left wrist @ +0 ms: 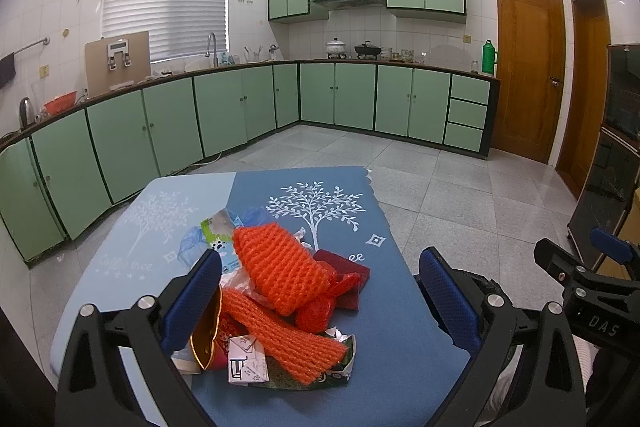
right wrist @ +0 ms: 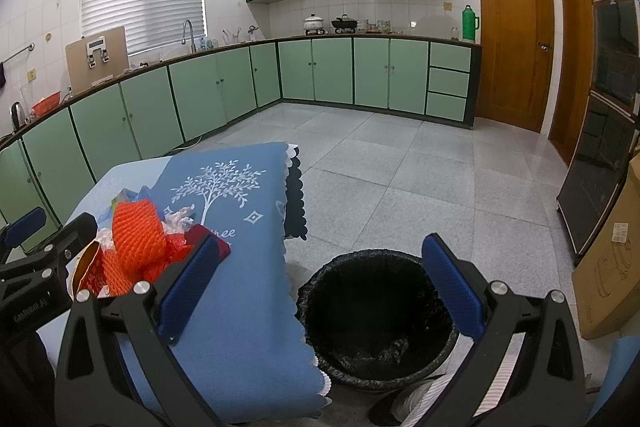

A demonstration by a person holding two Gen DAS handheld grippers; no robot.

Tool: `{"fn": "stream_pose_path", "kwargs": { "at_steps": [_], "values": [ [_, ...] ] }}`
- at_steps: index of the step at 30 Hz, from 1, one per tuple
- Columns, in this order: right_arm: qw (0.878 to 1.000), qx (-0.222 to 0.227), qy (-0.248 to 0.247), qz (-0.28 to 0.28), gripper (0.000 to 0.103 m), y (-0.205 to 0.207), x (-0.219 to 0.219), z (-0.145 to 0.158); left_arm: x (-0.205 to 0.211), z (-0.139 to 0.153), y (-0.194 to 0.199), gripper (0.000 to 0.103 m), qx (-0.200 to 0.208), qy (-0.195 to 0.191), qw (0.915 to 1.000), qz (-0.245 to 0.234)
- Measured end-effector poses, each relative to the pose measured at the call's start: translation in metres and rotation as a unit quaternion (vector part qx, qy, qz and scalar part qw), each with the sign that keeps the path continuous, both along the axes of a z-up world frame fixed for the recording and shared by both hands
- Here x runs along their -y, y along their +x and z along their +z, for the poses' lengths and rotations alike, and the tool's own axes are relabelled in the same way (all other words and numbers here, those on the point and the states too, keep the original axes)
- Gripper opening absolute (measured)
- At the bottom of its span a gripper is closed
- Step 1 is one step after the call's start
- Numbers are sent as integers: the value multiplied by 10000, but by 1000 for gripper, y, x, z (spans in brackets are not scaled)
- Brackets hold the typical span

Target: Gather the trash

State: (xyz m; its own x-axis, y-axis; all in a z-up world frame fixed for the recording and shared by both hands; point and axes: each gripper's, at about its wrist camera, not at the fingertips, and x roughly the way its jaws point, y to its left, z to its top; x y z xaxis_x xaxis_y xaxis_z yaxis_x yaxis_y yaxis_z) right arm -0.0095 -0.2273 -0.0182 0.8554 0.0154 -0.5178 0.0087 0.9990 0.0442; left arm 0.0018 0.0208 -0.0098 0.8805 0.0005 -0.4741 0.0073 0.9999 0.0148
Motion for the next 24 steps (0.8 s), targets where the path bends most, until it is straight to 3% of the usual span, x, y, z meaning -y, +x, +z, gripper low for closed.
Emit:
{"fn": "stream_pose_path", "kwargs": {
  "at_steps": [13,24],
  "values": [
    [9998,-22,19,218,98,16,-17,-9,-41,-10,14,97,-57,19,9986,528],
    [9927,-274,117,1169,98,56,-86,-35,-115,-43,24,97,-494,73,9885,1427]
  ]
}}
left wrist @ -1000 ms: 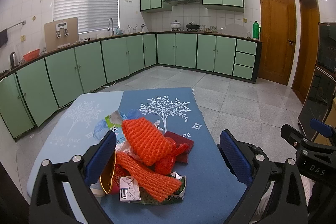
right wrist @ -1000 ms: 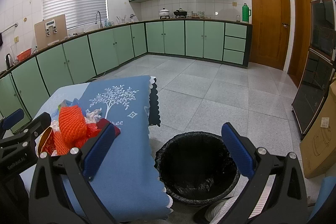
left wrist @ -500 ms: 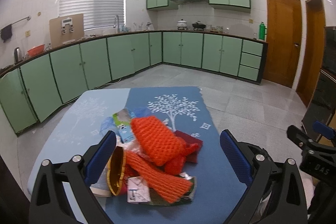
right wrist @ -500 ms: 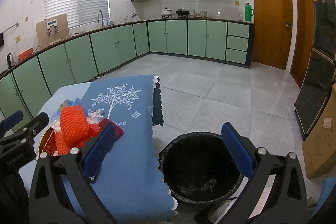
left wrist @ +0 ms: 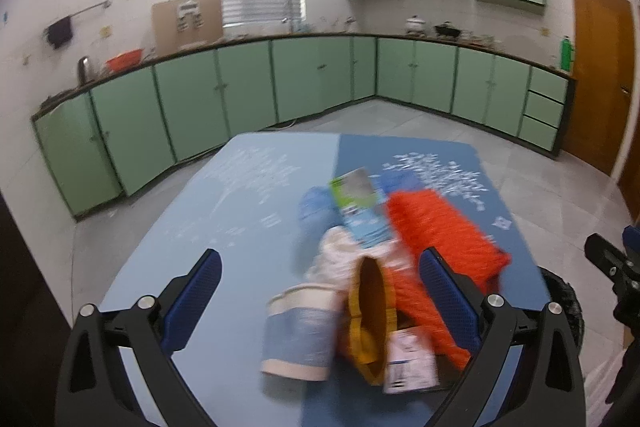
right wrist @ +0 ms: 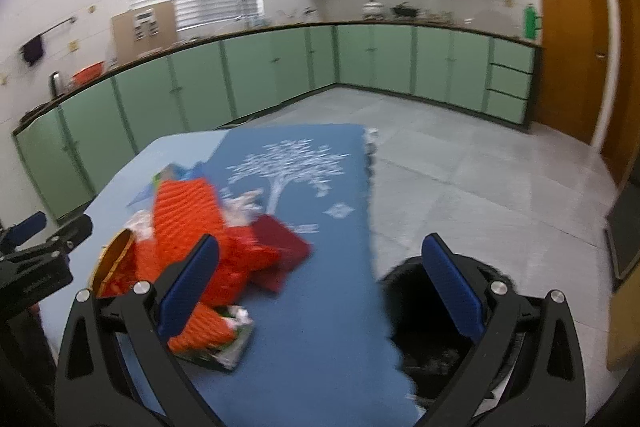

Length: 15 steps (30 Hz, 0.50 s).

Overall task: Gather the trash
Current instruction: 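Grasp an orange foam net with the right gripper while the left gripper grasps another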

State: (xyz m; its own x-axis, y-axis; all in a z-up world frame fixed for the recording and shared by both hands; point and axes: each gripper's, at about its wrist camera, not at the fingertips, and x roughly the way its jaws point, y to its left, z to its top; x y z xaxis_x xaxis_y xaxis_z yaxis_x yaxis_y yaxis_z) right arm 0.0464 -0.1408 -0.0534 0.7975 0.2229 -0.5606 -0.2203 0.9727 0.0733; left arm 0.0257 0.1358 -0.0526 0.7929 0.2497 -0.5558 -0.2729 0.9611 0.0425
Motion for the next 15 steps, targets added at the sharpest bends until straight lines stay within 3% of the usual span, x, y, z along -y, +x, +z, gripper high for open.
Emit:
{"fn": "stream_pose_path", "kwargs": {
  "at_steps": [7,13,15],
  "values": [
    [9963,-225,130,817,98,25,-58,-12,-33,-7,-5,96,-57,3,9992,393],
    [9934,-443,-44,1060,98,43,-92,-26,-47,-14,-7,94,-163,-53,9986,502],
    [9924,-590,-72,1076,93,48,-97,-33,-50,-15,-8,94,-183,-66,9985,517]
  ]
}}
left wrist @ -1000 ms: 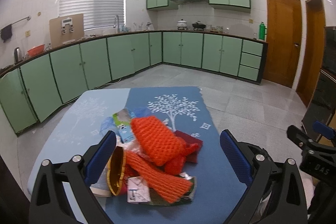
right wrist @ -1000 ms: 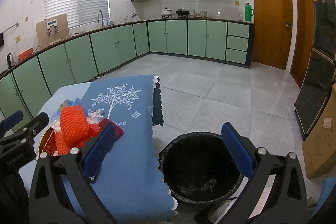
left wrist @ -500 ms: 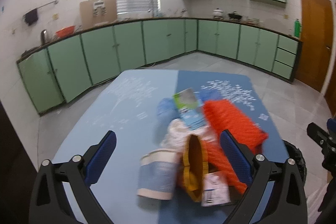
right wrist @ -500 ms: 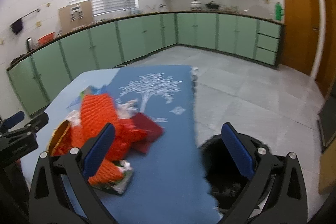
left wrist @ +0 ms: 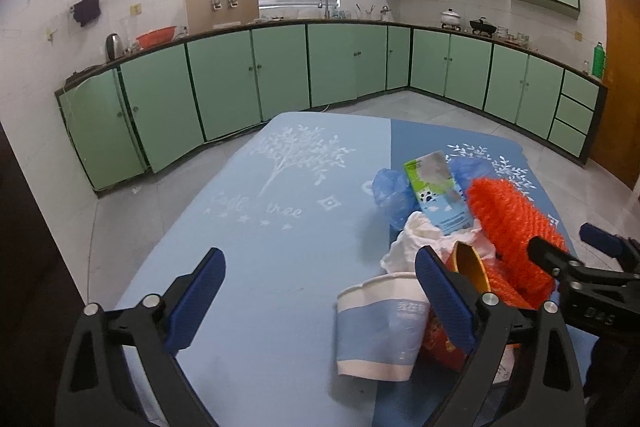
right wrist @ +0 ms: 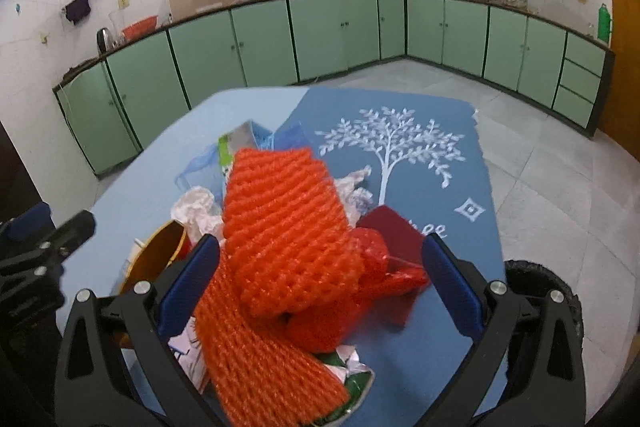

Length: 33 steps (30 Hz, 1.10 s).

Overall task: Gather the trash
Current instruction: 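Grasp an orange foam net with the right gripper while the left gripper grasps another, then carry the orange net to the bin and release it with the right gripper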

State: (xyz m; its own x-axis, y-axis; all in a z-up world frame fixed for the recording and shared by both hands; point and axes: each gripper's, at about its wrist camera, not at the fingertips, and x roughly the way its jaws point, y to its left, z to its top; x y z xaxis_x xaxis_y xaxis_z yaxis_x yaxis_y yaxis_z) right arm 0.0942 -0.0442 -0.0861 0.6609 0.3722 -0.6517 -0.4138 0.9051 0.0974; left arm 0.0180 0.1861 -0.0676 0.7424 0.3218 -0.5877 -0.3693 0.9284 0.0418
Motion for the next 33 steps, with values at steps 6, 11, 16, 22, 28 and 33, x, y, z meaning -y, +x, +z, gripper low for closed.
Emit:
{"fn": "stream_pose_path", "kwargs": {
  "at_steps": [6,11,16,22,28,33],
  "values": [
    [9980,-427,150,430,58,4,-4,-14,-2,-2,3,94,-34,-83,10000,-14],
    [9964,-349,379,674,26,2,0,-7,7,0,4,94,-8,-69,9999,-116],
    [9949,-87,670,747,22,-6,14,9,19,4,4,94,66,-43,9996,-262],
    [9930,184,970,649,21,-14,38,29,36,9,4,93,146,-70,9986,-496],
    [9945,324,914,389,20,-26,67,34,52,1,7,82,101,-130,9973,-720],
    [9954,263,905,185,20,-31,85,26,71,-12,13,67,-67,-34,9954,-956]
  ]
}}
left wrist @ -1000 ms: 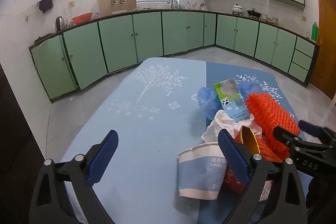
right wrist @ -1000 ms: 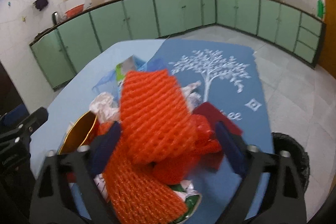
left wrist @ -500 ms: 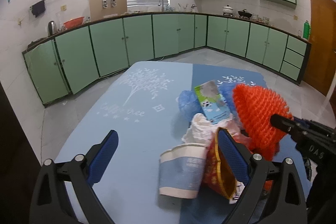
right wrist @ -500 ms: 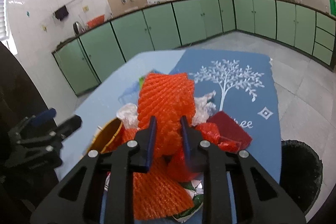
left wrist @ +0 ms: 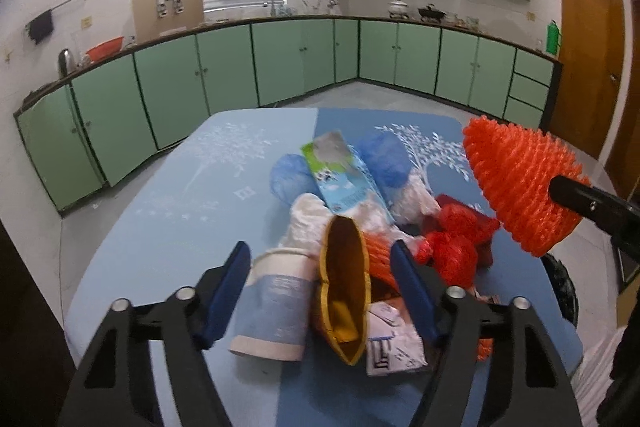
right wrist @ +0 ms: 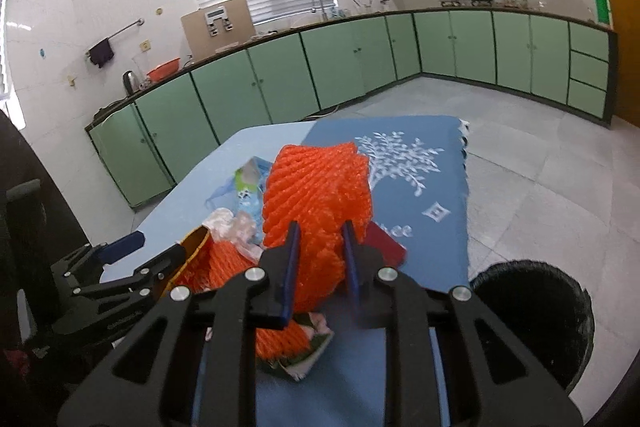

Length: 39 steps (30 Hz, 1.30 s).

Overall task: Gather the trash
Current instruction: 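Carry the orange net to the bin and release it with the right gripper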

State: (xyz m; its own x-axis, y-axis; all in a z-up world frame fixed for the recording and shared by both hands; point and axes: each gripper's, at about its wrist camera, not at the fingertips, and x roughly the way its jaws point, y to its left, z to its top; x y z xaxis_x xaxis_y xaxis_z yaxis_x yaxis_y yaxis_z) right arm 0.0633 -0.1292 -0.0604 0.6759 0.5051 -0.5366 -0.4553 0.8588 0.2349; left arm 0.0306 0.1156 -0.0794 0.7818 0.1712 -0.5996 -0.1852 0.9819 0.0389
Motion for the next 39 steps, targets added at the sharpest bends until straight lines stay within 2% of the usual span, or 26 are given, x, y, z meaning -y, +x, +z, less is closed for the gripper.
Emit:
{"fn": "stream_pose_path", "kwargs": {
  "at_steps": [5,7,9,12,15,23,28,33,39],
  "values": [
    [9999,-98,74,-96,20,-2,9,-5,14,-14,8,52,-156,146,9997,-104],
    [9998,-110,86,-118,20,-1,11,-6,16,-21,12,36,-227,104,9996,-121],
    [9998,-129,96,-133,20,0,12,-6,14,-25,13,26,-259,82,9996,-96],
    [9997,-159,122,-138,20,1,13,-9,9,-24,13,21,-225,161,9996,-62],
    [9997,-174,111,-129,20,1,12,-10,5,-21,10,15,-139,-14,9999,-77],
    [9996,-8,257,-132,20,-6,17,4,-3,11,-2,13,406,-44,9992,-13],
    [9989,185,370,-220,20,-10,30,15,4,37,-6,12,845,79,9964,-68],
    [9977,334,362,-476,20,-13,52,25,19,53,-1,12,1053,-44,9937,-376],
    [9934,371,243,-1058,20,-17,98,20,57,58,21,12,1053,-329,9882,-1064]
  ]
}}
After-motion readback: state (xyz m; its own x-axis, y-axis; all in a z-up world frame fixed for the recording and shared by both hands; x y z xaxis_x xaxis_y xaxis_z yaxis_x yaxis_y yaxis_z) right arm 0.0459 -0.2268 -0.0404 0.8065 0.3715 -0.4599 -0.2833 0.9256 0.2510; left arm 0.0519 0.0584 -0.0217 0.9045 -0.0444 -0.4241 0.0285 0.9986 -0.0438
